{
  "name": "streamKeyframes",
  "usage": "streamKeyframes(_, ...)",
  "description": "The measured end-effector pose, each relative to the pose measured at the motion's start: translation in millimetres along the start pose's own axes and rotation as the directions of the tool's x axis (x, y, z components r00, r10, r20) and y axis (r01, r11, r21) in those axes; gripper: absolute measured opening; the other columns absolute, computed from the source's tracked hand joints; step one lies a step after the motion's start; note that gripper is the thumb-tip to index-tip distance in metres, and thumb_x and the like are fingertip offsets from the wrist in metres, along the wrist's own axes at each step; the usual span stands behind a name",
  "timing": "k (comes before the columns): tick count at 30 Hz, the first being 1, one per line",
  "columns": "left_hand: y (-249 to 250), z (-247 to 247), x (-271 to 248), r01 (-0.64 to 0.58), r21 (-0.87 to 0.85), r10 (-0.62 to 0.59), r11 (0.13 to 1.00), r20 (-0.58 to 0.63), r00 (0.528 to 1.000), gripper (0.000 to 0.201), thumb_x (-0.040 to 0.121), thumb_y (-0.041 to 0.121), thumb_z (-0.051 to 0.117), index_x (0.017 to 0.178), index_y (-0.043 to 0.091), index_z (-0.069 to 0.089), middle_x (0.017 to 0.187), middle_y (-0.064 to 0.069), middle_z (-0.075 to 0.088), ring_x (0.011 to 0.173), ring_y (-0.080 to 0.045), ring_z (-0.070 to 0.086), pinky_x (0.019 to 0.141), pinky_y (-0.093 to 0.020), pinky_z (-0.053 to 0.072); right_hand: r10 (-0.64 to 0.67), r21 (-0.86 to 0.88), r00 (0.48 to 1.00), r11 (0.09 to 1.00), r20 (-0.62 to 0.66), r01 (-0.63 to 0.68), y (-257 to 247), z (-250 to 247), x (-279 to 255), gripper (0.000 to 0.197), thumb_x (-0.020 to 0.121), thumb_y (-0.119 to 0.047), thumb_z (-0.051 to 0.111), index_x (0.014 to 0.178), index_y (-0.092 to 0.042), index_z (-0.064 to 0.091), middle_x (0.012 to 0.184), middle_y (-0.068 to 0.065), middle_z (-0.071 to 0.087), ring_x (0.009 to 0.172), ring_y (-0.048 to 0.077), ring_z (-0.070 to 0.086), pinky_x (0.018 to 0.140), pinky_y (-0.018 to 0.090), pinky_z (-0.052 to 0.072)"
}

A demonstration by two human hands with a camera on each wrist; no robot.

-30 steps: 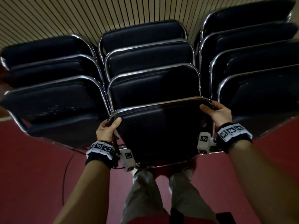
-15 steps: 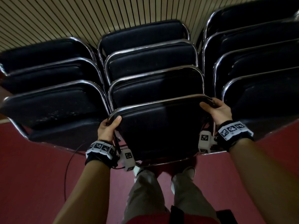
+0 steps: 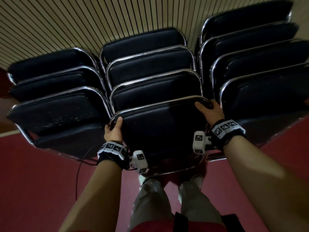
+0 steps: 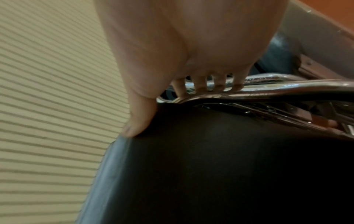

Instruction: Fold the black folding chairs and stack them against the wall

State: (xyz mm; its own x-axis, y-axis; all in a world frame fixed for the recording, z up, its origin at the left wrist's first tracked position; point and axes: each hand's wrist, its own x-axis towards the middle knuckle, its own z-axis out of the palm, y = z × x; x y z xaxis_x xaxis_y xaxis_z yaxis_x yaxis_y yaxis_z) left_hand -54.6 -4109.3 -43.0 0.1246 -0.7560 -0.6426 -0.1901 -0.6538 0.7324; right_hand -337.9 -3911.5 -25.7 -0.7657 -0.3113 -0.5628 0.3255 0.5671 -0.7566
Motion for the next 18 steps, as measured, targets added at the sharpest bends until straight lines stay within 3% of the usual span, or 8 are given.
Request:
streamKeyframes(1, 2, 3, -3, -0.018, 0.013, 0.018, 1.000, -0.014, 1.000, 0.093, 0.081, 0.049, 0.077, 0.156, 0.019, 0.031, 0.155, -0.008, 0.042, 0.138, -0.028, 0.045, 0.116, -0.040, 0.035, -0.005, 0.000, 1.000, 1.000, -0.003, 0.005, -1, -1, -2, 0.086, 0.082, -0.047, 0.074, 0.152, -0.018, 0.032, 0.150, 0.003, 0.045, 0.134, 0.023, 0.046, 0.100, 0.026, 0.036)
streamKeyframes(3, 2, 8, -9, -0.045, 0.054, 0.045, 0.998, -0.005, 0.999, 0.088, 0.076, 0.055, 0.074, 0.151, 0.022, 0.042, 0.152, -0.010, 0.045, 0.137, -0.030, 0.047, 0.117, -0.042, 0.035, -0.022, -0.002, 1.000, 1.000, -0.015, 0.022, 0, -3, -7, 0.073, 0.089, -0.039, 0.069, 0.150, -0.015, 0.037, 0.143, 0.003, 0.050, 0.129, 0.022, 0.049, 0.096, 0.024, 0.036)
streamKeyframes(6, -9, 12, -6, -0.092, 0.101, 0.088, 0.991, 0.040, 0.995, 0.066, 0.072, 0.045, 0.073, 0.132, 0.022, 0.061, 0.130, -0.010, 0.064, 0.121, -0.029, 0.060, 0.110, -0.044, 0.044, -0.039, -0.001, 0.999, 0.999, 0.004, 0.039, 7, -11, -16, 0.051, 0.092, -0.029, 0.065, 0.139, -0.014, 0.051, 0.123, -0.002, 0.059, 0.110, 0.016, 0.056, 0.089, 0.025, 0.041)
streamKeyframes(9, -12, 12, -24, -0.094, 0.124, 0.085, 0.988, 0.077, 0.993, 0.068, 0.072, 0.035, 0.071, 0.136, 0.019, 0.055, 0.124, -0.010, 0.067, 0.113, -0.030, 0.064, 0.108, -0.046, 0.046, -0.059, -0.001, 0.998, 0.998, 0.036, 0.059, 15, -20, -26, 0.024, 0.092, -0.024, 0.065, 0.115, -0.021, 0.061, 0.111, 0.002, 0.066, 0.097, 0.020, 0.062, 0.085, 0.029, 0.048)
streamKeyframes(12, -7, 11, -42, -0.114, 0.118, 0.100, 0.987, 0.118, 0.988, 0.050, 0.083, 0.020, 0.069, 0.132, 0.014, 0.058, 0.119, -0.012, 0.068, 0.109, -0.031, 0.065, 0.105, -0.045, 0.048, -0.057, 0.025, 0.998, 0.998, 0.036, 0.056, 14, -29, -37, 0.012, 0.090, -0.021, 0.067, 0.097, -0.027, 0.059, 0.098, 0.000, 0.067, 0.097, 0.023, 0.064, 0.094, 0.040, 0.051)
streamKeyframes(14, -2, 10, -54, -0.131, 0.127, 0.109, 0.983, 0.167, 0.980, 0.047, 0.080, 0.019, 0.071, 0.125, 0.012, 0.064, 0.113, -0.012, 0.071, 0.105, -0.031, 0.067, 0.102, -0.045, 0.051, -0.065, 0.039, 0.998, 0.997, 0.007, 0.064, 10, -34, -49, 0.014, 0.089, -0.021, 0.069, 0.101, -0.020, 0.063, 0.096, 0.002, 0.066, 0.099, 0.026, 0.065, 0.097, 0.043, 0.051)
streamKeyframes(16, 5, 12, -60, -0.160, 0.150, 0.127, 0.976, 0.207, 0.970, 0.047, 0.072, 0.022, 0.073, 0.117, 0.011, 0.069, 0.106, -0.012, 0.074, 0.099, -0.031, 0.070, 0.099, -0.046, 0.054, -0.059, 0.077, 0.998, 0.995, -0.026, 0.061, 8, -38, -57, 0.046, 0.082, -0.028, 0.074, 0.123, -0.011, 0.061, 0.104, 0.005, 0.068, 0.100, 0.025, 0.066, 0.097, 0.045, 0.052)
streamKeyframes(18, 16, 12, -68, -0.193, 0.187, 0.147, 0.963, 0.234, 0.961, 0.042, 0.073, 0.021, 0.073, 0.114, 0.011, 0.070, 0.104, -0.012, 0.074, 0.098, -0.031, 0.070, 0.097, -0.047, 0.055, -0.059, 0.135, 0.995, 0.988, -0.077, 0.069, 5, -43, -72, 0.054, 0.077, -0.032, 0.076, 0.126, -0.016, 0.061, 0.102, 0.003, 0.070, 0.095, 0.023, 0.068, 0.093, 0.045, 0.055)
